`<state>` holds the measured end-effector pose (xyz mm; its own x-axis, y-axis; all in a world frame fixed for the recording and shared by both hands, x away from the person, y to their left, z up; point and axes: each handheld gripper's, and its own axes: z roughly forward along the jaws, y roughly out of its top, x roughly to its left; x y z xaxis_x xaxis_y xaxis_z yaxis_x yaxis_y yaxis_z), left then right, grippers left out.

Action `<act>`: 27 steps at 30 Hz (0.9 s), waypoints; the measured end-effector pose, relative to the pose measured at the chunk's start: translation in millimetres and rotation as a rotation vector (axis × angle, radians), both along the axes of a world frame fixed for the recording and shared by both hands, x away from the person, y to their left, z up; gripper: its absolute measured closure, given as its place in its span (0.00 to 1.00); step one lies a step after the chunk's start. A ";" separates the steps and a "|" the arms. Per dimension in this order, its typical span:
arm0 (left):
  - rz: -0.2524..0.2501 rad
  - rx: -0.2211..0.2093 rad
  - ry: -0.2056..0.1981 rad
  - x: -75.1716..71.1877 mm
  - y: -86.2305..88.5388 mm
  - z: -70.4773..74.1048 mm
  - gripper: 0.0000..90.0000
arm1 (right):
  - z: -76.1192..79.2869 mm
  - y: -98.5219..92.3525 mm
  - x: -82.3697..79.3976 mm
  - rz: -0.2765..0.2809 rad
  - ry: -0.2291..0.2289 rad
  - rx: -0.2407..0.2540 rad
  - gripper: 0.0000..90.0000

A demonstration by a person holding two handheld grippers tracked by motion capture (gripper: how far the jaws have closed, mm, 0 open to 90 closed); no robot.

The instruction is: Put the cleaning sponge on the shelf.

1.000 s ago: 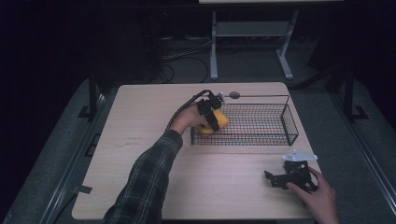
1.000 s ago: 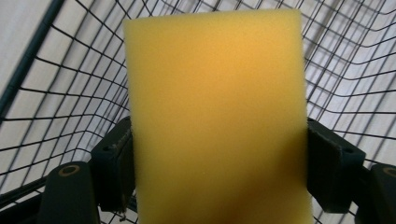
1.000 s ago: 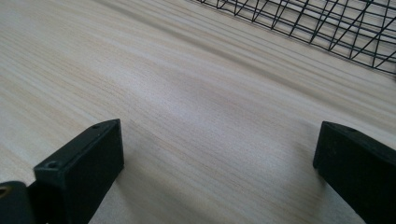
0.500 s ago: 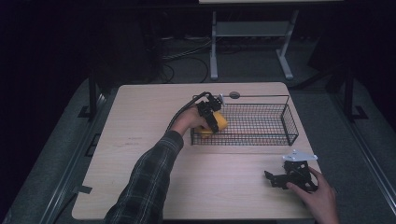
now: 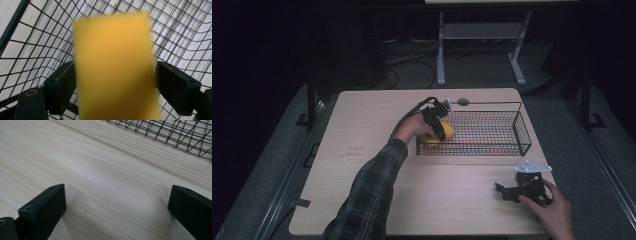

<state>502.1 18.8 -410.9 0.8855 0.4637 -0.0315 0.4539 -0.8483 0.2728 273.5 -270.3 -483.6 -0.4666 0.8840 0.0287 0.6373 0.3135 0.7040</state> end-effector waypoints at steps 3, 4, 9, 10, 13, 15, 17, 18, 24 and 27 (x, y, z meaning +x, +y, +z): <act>0.001 -0.003 0.000 -0.1 -0.1 1.4 0.20 | 0.0 0.0 0.0 0.000 -0.001 0.000 0.01; 0.000 -0.005 -0.004 0.0 0.1 2.1 0.20 | 0.0 0.0 0.0 0.000 0.000 0.000 0.01; -0.003 -0.016 -0.014 -0.6 1.5 10.6 0.20 | 0.0 -0.2 0.1 0.001 -0.001 -0.003 0.01; -0.001 -0.021 -0.015 -1.0 1.8 12.9 0.20 | 0.0 -0.1 0.0 0.000 -0.001 -0.002 0.01; 0.003 -0.032 -0.019 -1.4 3.2 18.5 0.20 | 0.1 -0.1 0.0 0.000 0.000 -0.001 0.01; 0.005 -0.047 -0.024 -2.6 6.6 26.5 0.20 | 0.0 0.1 0.0 0.000 0.000 0.000 0.01; -0.001 -0.056 -0.031 -4.3 9.0 32.2 0.20 | 0.1 0.1 -0.1 -0.002 -0.001 -0.001 0.01; 0.004 -0.067 -0.027 -5.4 9.8 34.6 0.20 | 0.2 0.0 -0.1 -0.001 0.001 -0.002 0.01; -0.009 -0.070 -0.043 -10.3 15.0 45.8 0.20 | 0.3 0.0 -0.1 -0.001 0.003 0.000 0.01; -0.011 -0.069 -0.054 -14.1 20.4 51.5 0.20 | 0.2 0.0 0.0 0.000 0.001 0.000 0.01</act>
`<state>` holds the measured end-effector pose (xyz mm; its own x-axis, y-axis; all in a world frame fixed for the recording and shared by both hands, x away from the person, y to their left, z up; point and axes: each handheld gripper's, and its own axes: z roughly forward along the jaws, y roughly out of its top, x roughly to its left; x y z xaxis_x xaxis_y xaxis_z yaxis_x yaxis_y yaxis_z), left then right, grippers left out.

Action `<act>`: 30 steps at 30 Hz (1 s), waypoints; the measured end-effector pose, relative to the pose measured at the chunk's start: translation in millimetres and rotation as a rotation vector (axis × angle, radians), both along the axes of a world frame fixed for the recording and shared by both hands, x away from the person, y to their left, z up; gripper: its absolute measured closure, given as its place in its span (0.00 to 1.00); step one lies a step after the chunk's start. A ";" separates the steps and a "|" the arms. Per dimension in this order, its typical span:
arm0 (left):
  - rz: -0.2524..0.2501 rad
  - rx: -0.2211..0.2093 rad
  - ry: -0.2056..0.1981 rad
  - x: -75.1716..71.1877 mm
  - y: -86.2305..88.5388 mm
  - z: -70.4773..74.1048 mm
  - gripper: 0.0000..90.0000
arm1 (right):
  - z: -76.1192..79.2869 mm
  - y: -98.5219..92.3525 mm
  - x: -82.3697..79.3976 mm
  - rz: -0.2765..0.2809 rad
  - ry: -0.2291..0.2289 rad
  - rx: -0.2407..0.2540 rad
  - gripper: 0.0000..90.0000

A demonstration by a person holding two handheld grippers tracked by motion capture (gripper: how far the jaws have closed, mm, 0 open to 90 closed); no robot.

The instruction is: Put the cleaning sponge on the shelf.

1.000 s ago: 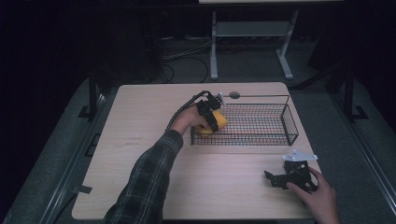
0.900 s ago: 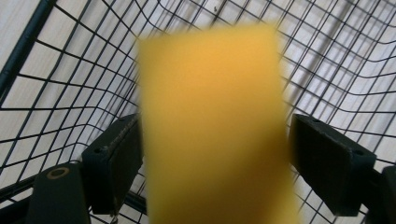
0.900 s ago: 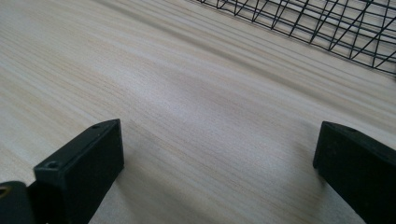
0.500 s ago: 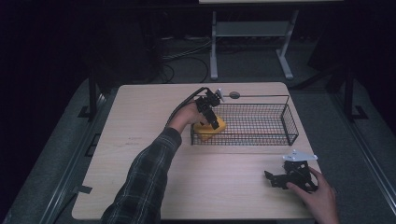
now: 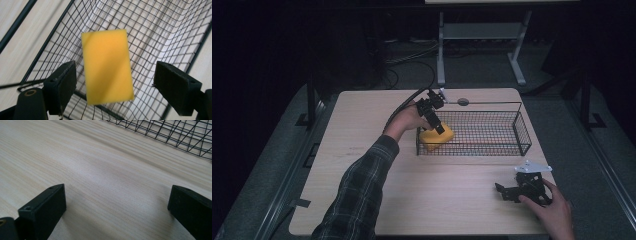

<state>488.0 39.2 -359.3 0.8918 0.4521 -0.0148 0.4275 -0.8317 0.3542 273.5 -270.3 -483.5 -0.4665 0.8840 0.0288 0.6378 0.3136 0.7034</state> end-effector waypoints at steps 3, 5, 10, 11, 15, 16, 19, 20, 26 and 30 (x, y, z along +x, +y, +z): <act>0.007 -0.017 -0.012 -4.1 8.3 7.4 0.20 | 0.0 0.1 -0.1 -0.001 -0.001 0.001 0.01; 0.007 -0.019 -0.016 -5.6 10.6 9.2 0.20 | 0.0 0.1 -0.1 -0.002 -0.001 0.001 0.01; 0.019 -0.059 -0.039 -17.4 28.5 15.4 0.20 | 0.1 0.2 -0.2 -0.002 0.003 0.003 0.01; 0.027 -0.070 -0.043 -20.4 31.8 15.6 0.20 | 0.1 0.2 -0.2 -0.002 0.003 0.002 0.01; 0.040 -0.099 -0.057 -31.1 45.8 16.7 0.20 | 0.0 0.0 -0.1 -0.001 0.003 -0.001 0.01; 0.040 -0.099 -0.057 -31.1 45.8 16.7 0.20 | 0.0 0.0 -0.1 -0.001 0.003 -0.001 0.01; 0.055 -0.125 -0.069 -41.8 60.2 18.1 0.20 | -0.1 -0.1 0.0 0.000 0.002 -0.002 0.01; 0.055 -0.125 -0.069 -41.8 60.2 18.1 0.20 | -0.1 -0.1 0.0 0.000 0.002 -0.002 0.01; 0.085 -0.146 -0.096 -59.2 88.2 17.0 0.20 | -0.1 -0.1 0.0 0.000 0.001 -0.003 0.01; 0.105 -0.169 -0.111 -72.2 104.6 13.9 0.20 | 0.0 -0.1 0.0 0.000 0.001 -0.003 0.01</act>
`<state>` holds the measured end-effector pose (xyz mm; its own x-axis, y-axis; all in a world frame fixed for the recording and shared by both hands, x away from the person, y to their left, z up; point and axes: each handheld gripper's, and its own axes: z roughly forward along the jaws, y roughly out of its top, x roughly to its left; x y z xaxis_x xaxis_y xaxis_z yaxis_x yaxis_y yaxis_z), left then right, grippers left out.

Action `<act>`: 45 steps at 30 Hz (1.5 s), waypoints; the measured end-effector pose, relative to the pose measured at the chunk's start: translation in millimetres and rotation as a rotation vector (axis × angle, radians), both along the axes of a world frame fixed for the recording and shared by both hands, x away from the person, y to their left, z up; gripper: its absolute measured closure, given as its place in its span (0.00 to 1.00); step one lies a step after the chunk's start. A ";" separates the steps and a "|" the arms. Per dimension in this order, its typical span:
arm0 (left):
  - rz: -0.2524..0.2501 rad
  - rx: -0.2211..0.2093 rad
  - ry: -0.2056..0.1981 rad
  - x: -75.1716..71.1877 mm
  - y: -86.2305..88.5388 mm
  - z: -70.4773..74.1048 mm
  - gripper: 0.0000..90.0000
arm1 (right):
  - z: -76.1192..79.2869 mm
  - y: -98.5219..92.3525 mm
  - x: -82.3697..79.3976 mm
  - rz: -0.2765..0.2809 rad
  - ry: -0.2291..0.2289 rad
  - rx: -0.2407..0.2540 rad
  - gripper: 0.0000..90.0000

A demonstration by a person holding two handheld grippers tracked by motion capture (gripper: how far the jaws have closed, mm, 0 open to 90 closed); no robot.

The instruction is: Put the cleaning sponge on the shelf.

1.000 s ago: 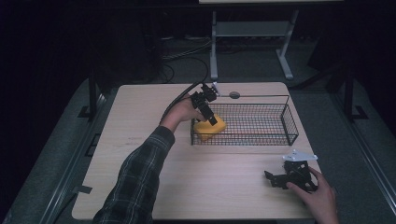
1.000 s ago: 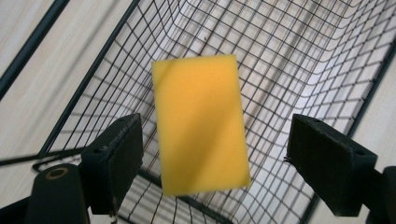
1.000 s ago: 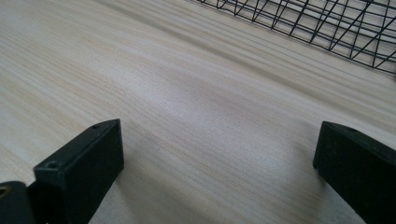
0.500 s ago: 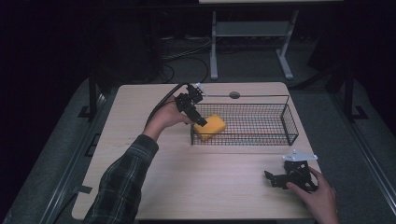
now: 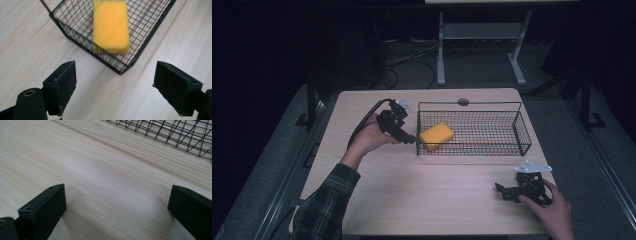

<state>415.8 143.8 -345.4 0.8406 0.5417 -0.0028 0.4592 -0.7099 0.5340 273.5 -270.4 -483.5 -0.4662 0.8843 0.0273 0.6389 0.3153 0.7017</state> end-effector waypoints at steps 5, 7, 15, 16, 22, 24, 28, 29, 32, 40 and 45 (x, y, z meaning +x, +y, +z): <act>0.025 -0.022 -0.017 -16.4 17.4 -7.6 0.20 | 0.0 0.0 0.0 0.000 0.000 0.000 0.01; 0.029 -0.029 -0.016 -23.1 23.1 -11.0 0.19 | 0.0 0.0 0.0 0.000 0.000 0.000 0.01; 0.050 -0.068 -0.038 -50.2 42.7 -29.0 0.19 | 0.0 -0.1 0.1 0.001 -0.002 -0.001 0.01; 0.050 -0.068 -0.038 -50.2 42.7 -29.0 0.19 | 0.0 -0.1 0.1 0.001 -0.002 -0.001 0.01; 0.064 -0.079 -0.103 -73.8 57.0 -46.6 0.19 | 0.0 0.0 0.0 0.000 0.000 0.000 0.01; 0.069 -0.080 -0.122 -81.0 61.0 -51.7 0.19 | 0.0 0.0 0.0 0.000 0.000 0.000 0.01; 0.089 -0.083 -0.151 -93.5 69.7 -60.8 0.19 | 0.0 0.0 0.0 0.000 0.000 0.000 0.01; 0.093 -0.082 -0.156 -96.5 71.8 -62.9 0.19 | 0.0 0.0 0.0 0.001 0.000 -0.001 0.01; 0.110 -0.087 -0.174 -105.9 78.8 -70.0 0.19 | 0.0 0.0 0.0 0.000 0.000 0.000 0.01; 0.152 -0.106 -0.165 -124.2 95.9 -94.9 0.19 | 0.0 0.1 0.0 -0.001 0.000 0.001 0.01; 0.169 -0.093 -0.153 -131.1 102.1 -106.0 0.19 | 0.0 0.1 0.0 -0.001 0.000 0.001 0.01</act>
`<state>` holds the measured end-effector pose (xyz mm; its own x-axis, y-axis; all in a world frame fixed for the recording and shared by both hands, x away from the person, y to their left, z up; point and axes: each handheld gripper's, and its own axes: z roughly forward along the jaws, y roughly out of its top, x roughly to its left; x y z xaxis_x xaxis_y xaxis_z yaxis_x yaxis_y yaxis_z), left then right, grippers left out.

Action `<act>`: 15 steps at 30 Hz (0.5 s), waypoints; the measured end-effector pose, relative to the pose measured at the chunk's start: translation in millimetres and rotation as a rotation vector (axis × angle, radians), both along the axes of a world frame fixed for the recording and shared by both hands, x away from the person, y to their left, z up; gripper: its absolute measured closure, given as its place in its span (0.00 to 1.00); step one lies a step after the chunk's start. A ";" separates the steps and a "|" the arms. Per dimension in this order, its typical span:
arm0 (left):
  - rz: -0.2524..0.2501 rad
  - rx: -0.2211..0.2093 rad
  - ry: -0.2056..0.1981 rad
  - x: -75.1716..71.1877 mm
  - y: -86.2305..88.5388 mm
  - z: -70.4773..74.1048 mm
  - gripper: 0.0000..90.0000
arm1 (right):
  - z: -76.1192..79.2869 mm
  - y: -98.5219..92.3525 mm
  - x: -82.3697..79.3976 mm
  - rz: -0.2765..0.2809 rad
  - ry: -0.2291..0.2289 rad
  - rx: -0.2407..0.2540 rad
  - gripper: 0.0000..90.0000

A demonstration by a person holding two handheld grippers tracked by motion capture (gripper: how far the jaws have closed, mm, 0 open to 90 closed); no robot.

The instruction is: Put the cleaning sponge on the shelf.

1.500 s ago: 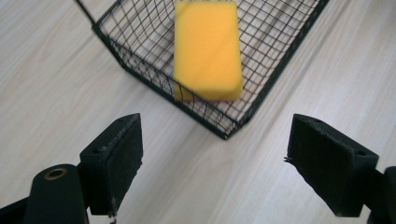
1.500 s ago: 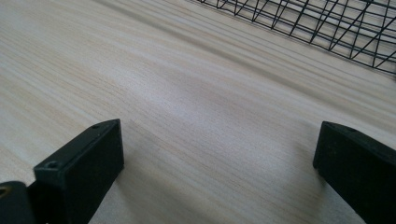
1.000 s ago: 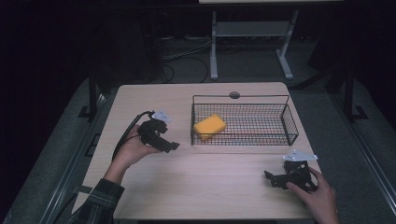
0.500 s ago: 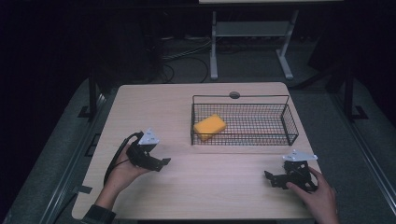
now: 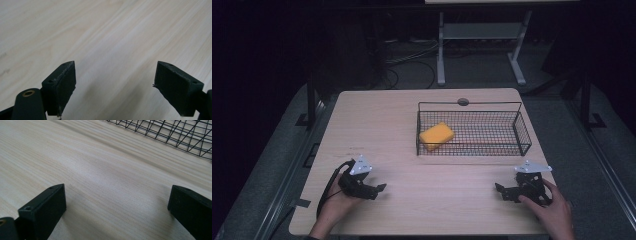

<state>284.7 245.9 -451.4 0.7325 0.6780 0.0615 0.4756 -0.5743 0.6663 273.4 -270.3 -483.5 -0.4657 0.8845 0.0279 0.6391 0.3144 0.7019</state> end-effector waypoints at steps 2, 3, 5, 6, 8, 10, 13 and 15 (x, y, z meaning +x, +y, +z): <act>0.007 0.000 0.008 -3.6 2.5 -6.3 0.17 | 0.0 0.0 0.0 0.000 0.000 0.000 0.01; 0.007 0.000 0.011 -4.2 3.1 -7.5 0.16 | 0.0 0.0 0.0 0.000 0.000 0.000 0.01; 0.010 0.005 0.012 -4.7 4.2 -9.4 0.16 | 0.0 0.0 0.0 0.000 0.000 0.000 0.01; 0.016 0.005 0.013 -5.1 4.5 -10.0 0.16 | 0.0 0.0 0.0 0.000 0.000 0.000 0.01; 0.015 0.012 0.015 -4.5 4.9 -11.3 0.15 | 0.0 0.0 0.0 0.000 0.000 0.000 0.01; 0.014 0.023 0.020 -4.1 5.2 -12.8 0.14 | 0.0 0.0 0.0 0.000 0.000 0.000 0.01; 0.017 -0.003 0.024 -4.3 7.1 -14.9 0.14 | 0.0 0.0 0.0 0.000 0.000 -0.001 0.01; 0.018 -0.010 0.026 -3.9 8.2 -15.5 0.14 | 0.0 0.0 0.0 0.000 0.000 -0.001 0.01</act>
<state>280.8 254.1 -466.9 0.7211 0.6919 0.0353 0.5035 -0.5583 0.6594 273.4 -270.3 -483.5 -0.4659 0.8844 0.0274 0.6390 0.3149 0.7018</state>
